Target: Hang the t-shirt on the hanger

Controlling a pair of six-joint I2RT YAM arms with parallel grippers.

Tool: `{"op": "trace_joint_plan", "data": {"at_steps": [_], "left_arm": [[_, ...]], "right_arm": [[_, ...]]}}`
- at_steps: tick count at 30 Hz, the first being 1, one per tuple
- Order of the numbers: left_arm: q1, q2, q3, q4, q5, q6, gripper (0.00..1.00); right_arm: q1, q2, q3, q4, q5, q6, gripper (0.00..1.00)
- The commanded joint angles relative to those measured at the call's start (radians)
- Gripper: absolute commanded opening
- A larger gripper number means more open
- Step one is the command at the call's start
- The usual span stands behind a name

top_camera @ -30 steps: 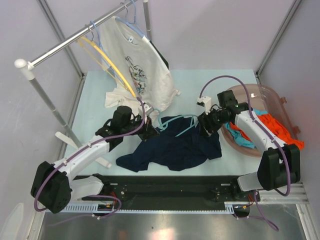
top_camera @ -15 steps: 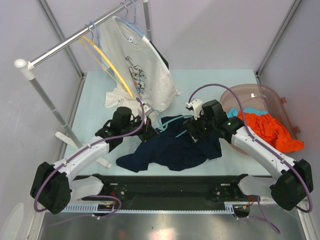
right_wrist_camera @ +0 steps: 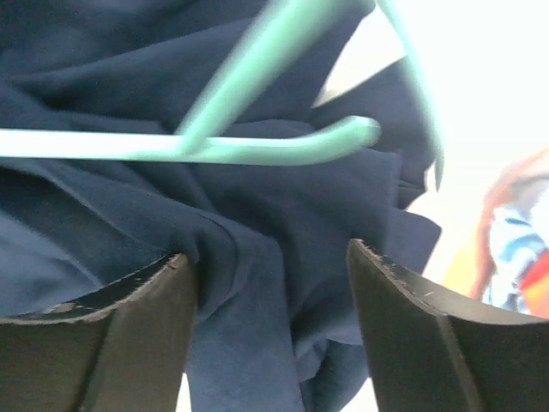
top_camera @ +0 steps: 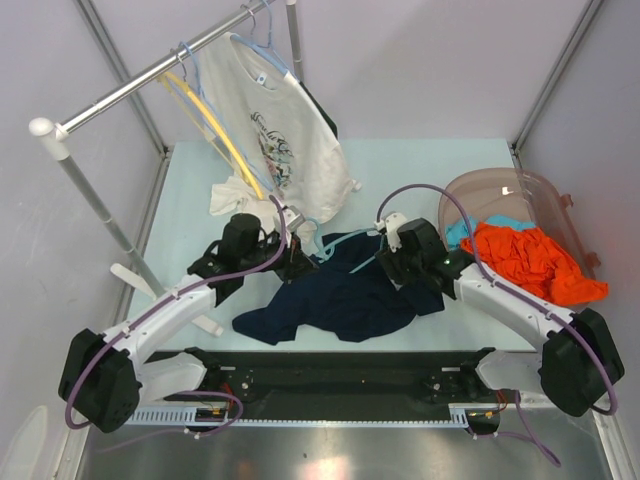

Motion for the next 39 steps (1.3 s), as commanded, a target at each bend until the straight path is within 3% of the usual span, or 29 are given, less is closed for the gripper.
{"op": "trace_joint_plan", "data": {"at_steps": [1, 5, 10, 13, 16, 22, 25, 39], "left_arm": [[0.032, -0.049, -0.009, 0.025, 0.005, -0.035, 0.01], [0.092, -0.105, -0.061, 0.127, 0.065, -0.077, 0.00], [0.128, -0.194, -0.130, 0.252, 0.116, -0.083, 0.00], [0.129, -0.242, -0.139, 0.243, 0.140, -0.017, 0.00], [0.129, -0.274, -0.136, 0.185, 0.170, 0.130, 0.00], [0.115, -0.288, -0.101, -0.025, 0.104, 0.461, 0.00], [0.115, -0.245, -0.055, -0.122, 0.102, 0.550, 0.00], [0.003, -0.119, 0.023, -0.288, 0.013, 0.753, 0.00]], "right_arm": [[-0.086, -0.065, -0.010, 0.032, 0.036, -0.040, 0.66], [-0.195, -0.119, -0.016, -0.034, -0.082, -0.089, 0.47], [-0.338, -0.092, -0.004, -0.096, -0.276, -0.116, 0.31], [-0.395, -0.023, 0.030, -0.146, -0.398, -0.121, 0.22], [-0.423, 0.068, 0.088, -0.206, -0.491, -0.119, 0.00], [-0.516, 0.103, 0.179, -0.280, -0.603, -0.150, 0.00], [-0.535, 0.084, 0.211, -0.329, -0.636, -0.170, 0.00], [-0.535, -0.013, 0.311, -0.435, -0.667, -0.218, 0.00]]}}
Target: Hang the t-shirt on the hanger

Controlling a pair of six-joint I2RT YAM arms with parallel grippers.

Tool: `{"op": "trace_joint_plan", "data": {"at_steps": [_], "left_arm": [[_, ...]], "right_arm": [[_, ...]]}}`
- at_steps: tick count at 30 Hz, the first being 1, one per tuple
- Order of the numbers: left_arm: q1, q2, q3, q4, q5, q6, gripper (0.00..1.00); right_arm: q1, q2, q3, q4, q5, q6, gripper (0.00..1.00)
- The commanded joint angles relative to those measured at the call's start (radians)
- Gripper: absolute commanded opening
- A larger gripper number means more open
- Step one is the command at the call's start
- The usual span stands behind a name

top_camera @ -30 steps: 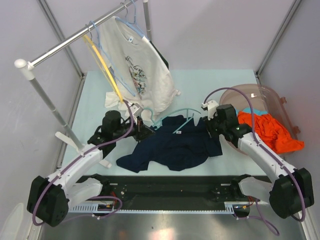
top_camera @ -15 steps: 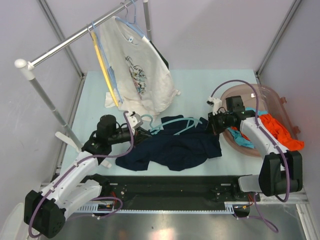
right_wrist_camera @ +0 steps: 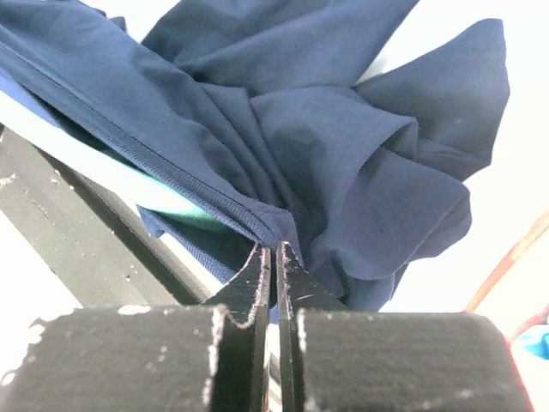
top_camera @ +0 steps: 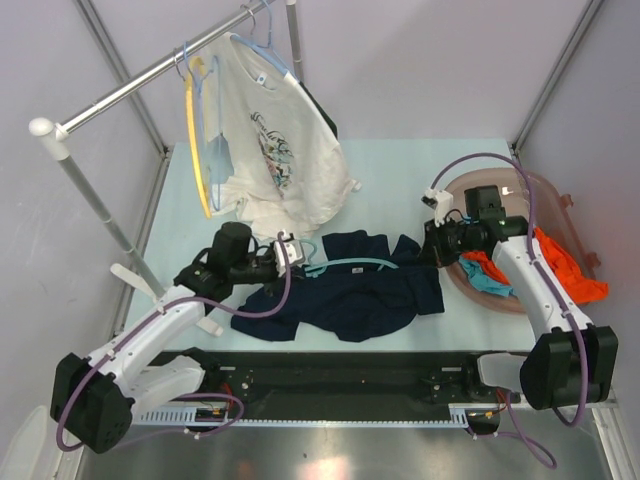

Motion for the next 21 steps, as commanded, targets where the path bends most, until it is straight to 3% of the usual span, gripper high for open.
{"op": "trace_joint_plan", "data": {"at_steps": [1, 8, 14, 21], "left_arm": [[-0.050, 0.013, 0.057, -0.087, -0.099, 0.126, 0.00], [-0.214, 0.135, 0.243, -0.073, -0.263, 0.073, 0.00], [-0.329, 0.257, 0.383, -0.098, -0.371, 0.051, 0.01], [-0.340, 0.228, 0.334, -0.092, -0.360, 0.056, 0.00]], "right_arm": [[-0.028, -0.030, 0.091, -0.043, 0.058, -0.054, 0.00], [0.065, -0.017, 0.176, -0.145, -0.008, -0.094, 0.00], [0.188, -0.009, 0.260, -0.191, 0.039, -0.116, 0.00], [0.196, -0.009, 0.303, -0.224, 0.053, -0.157, 0.00]]}}
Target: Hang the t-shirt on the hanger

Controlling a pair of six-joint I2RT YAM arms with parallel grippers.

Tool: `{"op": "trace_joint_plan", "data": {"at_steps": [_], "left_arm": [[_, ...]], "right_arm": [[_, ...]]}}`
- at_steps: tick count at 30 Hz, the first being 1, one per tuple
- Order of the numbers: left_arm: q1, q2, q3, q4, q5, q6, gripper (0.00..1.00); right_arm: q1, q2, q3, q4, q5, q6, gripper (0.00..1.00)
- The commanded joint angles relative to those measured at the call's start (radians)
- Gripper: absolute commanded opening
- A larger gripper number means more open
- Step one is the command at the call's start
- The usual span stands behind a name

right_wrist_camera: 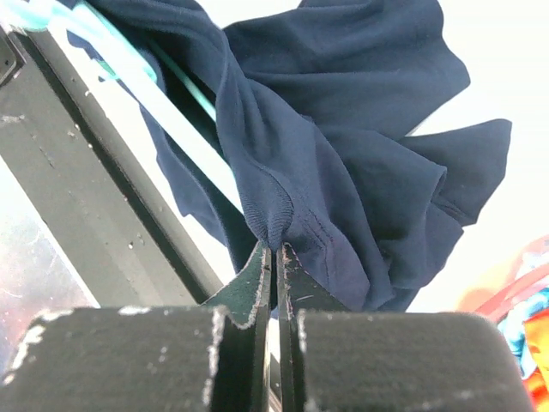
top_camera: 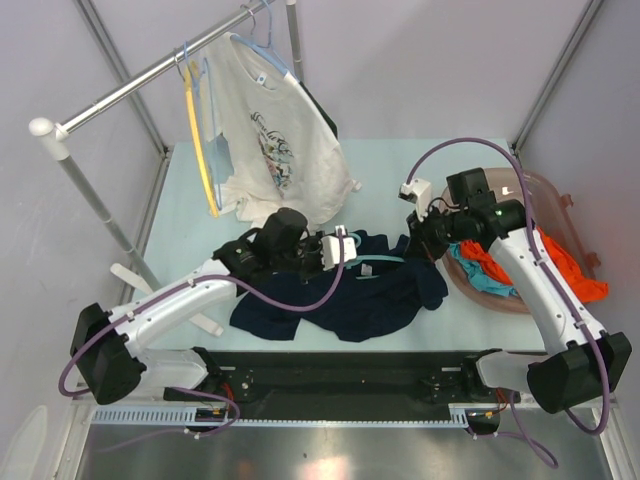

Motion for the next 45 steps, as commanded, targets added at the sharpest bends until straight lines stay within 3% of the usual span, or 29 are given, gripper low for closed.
{"op": "trace_joint_plan", "data": {"at_steps": [1, 2, 3, 4, 5, 7, 10, 14, 18, 31, 35, 40, 45], "left_arm": [[-0.007, -0.034, -0.001, 0.011, -0.010, 0.003, 0.00], [-0.007, -0.039, -0.002, 0.005, -0.006, 0.004, 0.00], [-0.007, -0.048, -0.004, 0.008, -0.001, 0.001, 0.00], [-0.007, -0.050, -0.002, 0.008, 0.000, -0.002, 0.00], [-0.007, -0.053, 0.005, 0.006, 0.006, -0.003, 0.00], [-0.007, -0.054, 0.018, 0.003, 0.011, -0.008, 0.00], [-0.007, -0.056, 0.050, -0.014, 0.032, -0.013, 0.00], [-0.007, -0.057, 0.062, -0.029, 0.055, -0.023, 0.00], [-0.007, -0.066, 0.056, -0.025, 0.078, -0.034, 0.00], [-0.006, -0.109, -0.019, 0.029, 0.134, -0.075, 0.00], [-0.006, -0.108, -0.027, 0.023, 0.134, -0.080, 0.00], [0.068, -0.146, -0.063, -0.011, 0.161, -0.100, 0.14], [0.167, -0.200, -0.123, -0.058, 0.236, -0.066, 0.20]], "right_arm": [[0.004, -0.005, 0.056, -0.038, 0.000, -0.050, 0.03], [0.009, -0.008, 0.069, -0.047, -0.006, -0.058, 0.10], [0.012, -0.006, 0.075, -0.053, -0.009, -0.084, 0.23], [0.021, -0.006, 0.081, -0.061, -0.011, -0.099, 0.51], [0.036, -0.005, 0.098, -0.069, -0.009, -0.113, 0.61], [0.050, -0.011, 0.116, -0.066, -0.009, -0.138, 0.75], [0.104, -0.014, 0.144, -0.027, 0.006, -0.156, 0.76], [0.228, 0.008, 0.147, 0.020, 0.038, -0.158, 0.68], [0.277, 0.040, 0.129, 0.091, 0.017, -0.141, 0.59], [0.289, 0.109, -0.006, 0.230, -0.089, -0.141, 0.50], [0.288, 0.118, -0.010, 0.212, -0.091, -0.152, 0.00], [0.222, 0.057, -0.023, 0.175, -0.120, -0.182, 0.00], [0.109, 0.008, -0.011, 0.102, -0.173, -0.225, 0.00]]}}
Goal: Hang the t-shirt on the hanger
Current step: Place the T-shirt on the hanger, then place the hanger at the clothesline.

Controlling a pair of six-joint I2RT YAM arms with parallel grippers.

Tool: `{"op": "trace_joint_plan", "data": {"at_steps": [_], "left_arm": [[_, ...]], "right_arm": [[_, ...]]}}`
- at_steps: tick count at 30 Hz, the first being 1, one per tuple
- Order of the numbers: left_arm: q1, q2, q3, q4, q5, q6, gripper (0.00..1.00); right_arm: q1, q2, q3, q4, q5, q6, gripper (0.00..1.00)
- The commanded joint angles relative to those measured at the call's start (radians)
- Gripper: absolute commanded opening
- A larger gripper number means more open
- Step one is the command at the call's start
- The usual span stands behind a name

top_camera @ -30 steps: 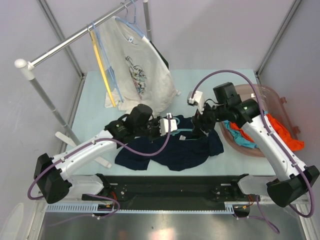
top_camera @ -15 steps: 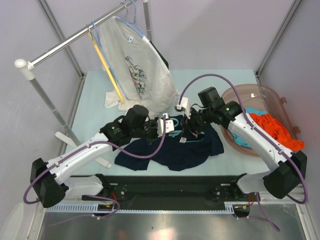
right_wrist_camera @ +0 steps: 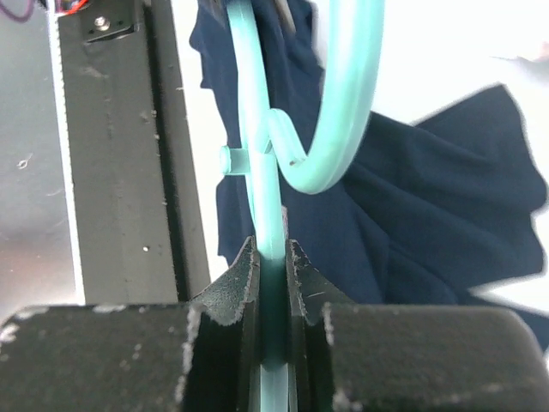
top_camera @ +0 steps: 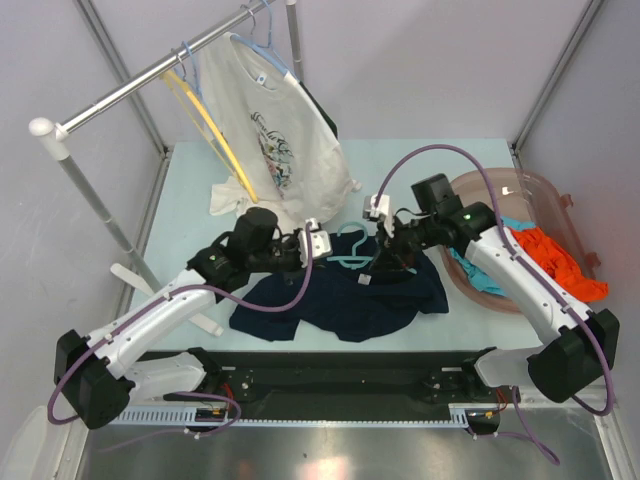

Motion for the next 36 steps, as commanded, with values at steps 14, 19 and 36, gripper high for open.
{"op": "trace_joint_plan", "data": {"at_steps": [14, 19, 36], "left_arm": [[0.198, -0.193, 0.015, -0.091, 0.186, -0.046, 0.65], [0.198, -0.260, 0.019, -0.042, 0.151, -0.146, 0.81], [0.187, -0.253, 0.007, 0.333, 0.086, -0.629, 0.78]], "right_arm": [[-0.135, -0.137, 0.132, -0.086, 0.092, 0.053, 0.00], [-0.135, -0.139, 0.231, -0.072, 0.303, 0.119, 0.00], [0.027, 0.088, 0.585, -0.044, 0.452, 0.369, 0.00]]}}
